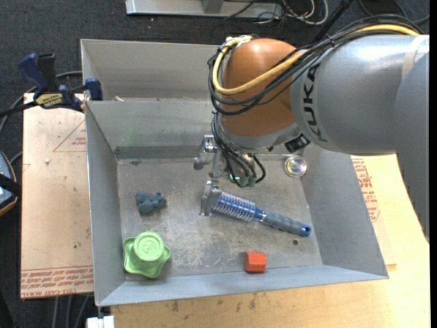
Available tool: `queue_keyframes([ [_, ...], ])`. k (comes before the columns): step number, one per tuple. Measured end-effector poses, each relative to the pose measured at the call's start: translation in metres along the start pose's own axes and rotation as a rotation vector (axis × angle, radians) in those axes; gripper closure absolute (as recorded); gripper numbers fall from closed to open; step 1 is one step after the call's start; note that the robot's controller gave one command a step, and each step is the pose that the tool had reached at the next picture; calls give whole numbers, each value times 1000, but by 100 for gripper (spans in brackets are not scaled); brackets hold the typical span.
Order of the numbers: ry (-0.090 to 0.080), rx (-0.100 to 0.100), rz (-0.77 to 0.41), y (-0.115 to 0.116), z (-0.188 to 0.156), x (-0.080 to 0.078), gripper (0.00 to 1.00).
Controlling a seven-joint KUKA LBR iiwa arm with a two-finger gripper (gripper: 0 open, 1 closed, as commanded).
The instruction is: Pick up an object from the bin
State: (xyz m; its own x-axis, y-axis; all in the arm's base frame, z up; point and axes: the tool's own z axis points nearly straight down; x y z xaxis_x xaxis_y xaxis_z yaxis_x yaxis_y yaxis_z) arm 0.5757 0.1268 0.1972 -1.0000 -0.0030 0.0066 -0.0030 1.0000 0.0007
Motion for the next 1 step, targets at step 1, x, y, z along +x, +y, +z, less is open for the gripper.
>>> queue_keyframes([
  [1,-3,1,-273,-65,114,10,0],
])
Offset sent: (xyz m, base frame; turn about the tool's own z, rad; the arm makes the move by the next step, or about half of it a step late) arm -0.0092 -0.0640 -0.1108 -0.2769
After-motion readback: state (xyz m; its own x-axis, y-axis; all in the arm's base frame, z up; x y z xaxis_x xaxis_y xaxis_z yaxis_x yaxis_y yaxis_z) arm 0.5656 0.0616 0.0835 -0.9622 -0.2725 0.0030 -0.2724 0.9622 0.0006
